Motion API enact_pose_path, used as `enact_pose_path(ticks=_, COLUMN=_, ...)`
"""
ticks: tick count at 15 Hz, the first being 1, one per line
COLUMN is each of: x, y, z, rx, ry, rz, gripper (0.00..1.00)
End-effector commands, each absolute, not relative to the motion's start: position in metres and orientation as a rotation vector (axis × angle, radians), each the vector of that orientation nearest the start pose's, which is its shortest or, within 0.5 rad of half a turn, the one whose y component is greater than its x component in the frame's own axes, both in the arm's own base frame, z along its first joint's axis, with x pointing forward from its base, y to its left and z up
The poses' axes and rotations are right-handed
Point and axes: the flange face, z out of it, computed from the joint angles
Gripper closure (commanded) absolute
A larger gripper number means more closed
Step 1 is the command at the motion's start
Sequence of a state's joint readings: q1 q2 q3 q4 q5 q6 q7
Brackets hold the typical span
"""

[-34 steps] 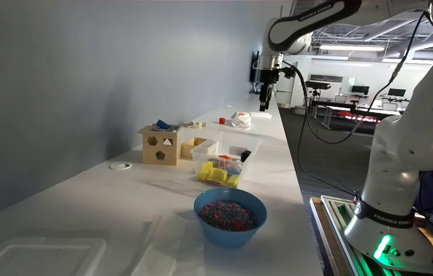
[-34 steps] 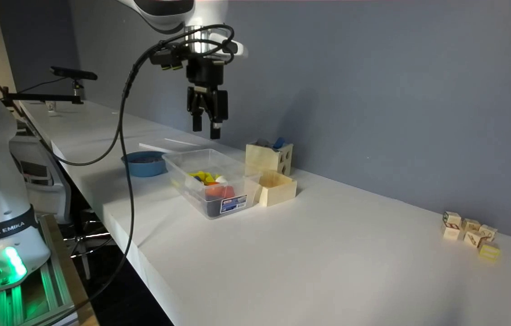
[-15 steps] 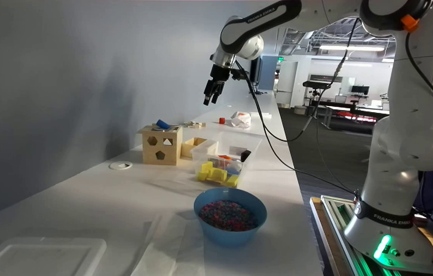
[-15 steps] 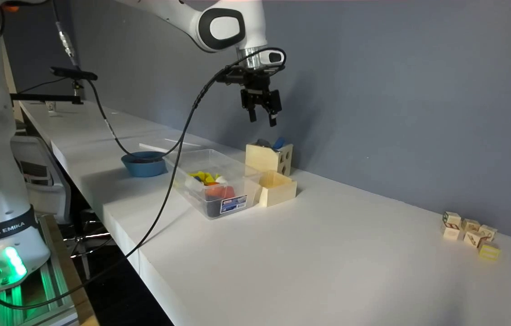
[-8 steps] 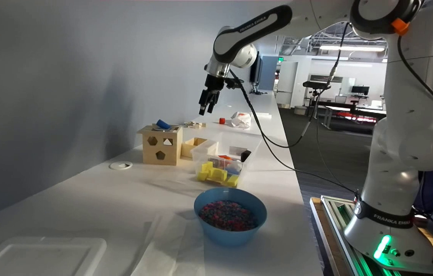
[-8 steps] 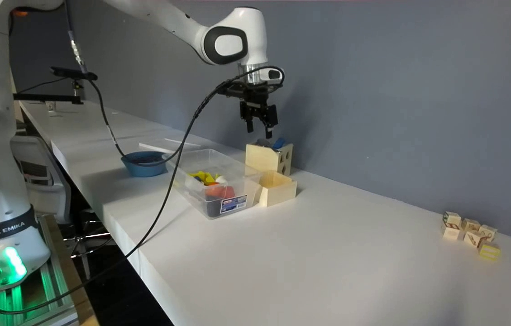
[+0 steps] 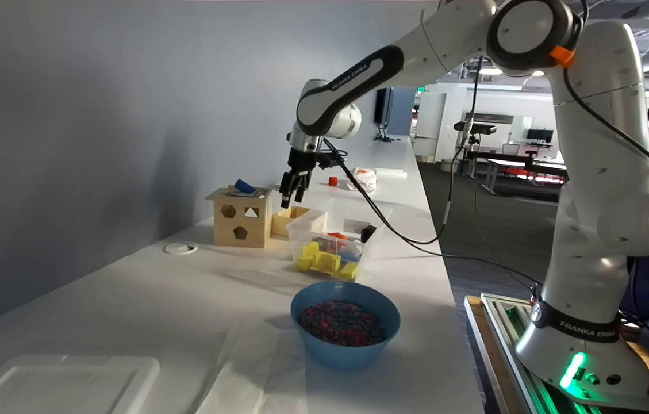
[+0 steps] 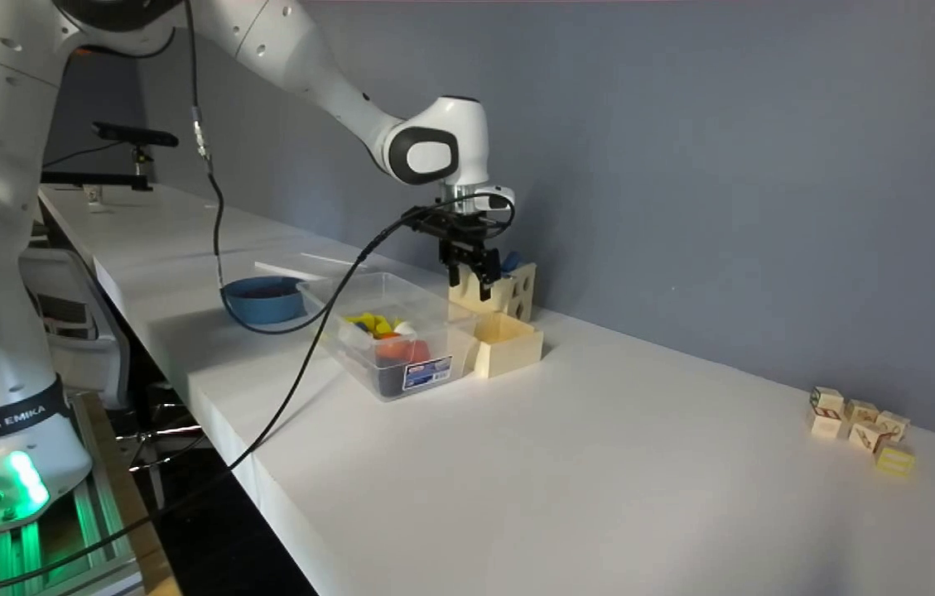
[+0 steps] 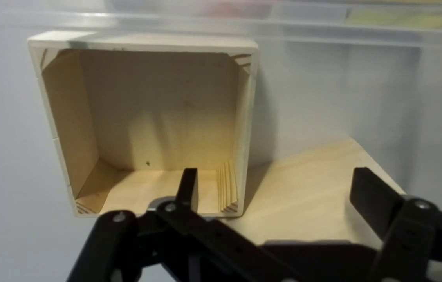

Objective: Move the small crate to the left, then put the round orange object inside it

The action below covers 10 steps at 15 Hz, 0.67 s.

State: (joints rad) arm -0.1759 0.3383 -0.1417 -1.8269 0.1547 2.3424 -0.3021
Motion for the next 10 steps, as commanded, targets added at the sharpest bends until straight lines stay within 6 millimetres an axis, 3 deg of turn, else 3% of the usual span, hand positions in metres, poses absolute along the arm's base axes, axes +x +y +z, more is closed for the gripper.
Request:
enact_pose_path(ticks=1, x=0.637, y=-0.19, z=0.345, rx=-3.097, ry=0.199, rz=-0.307, gripper=0.0)
enact_pose_path(ticks=3, x=0.64, y=-0.181, z=0.333, rx=-3.102, ry=0.191, rz=-0.288, gripper=0.0)
enact_pose_path(ticks=4, x=0.64, y=-0.178, z=0.33, rx=-3.103, ry=0.197, rz=-0.284, gripper=0.09)
enact_pose_path(ticks=5, x=0.64, y=-0.176, z=0.327, rx=-3.102, ry=0.209, rz=-0.284, gripper=0.26)
enact_pose_path(ticks=10, x=0.634, y=-0.183, z=0.322, rx=-3.107, ry=0.295, rz=-0.28, gripper=0.62)
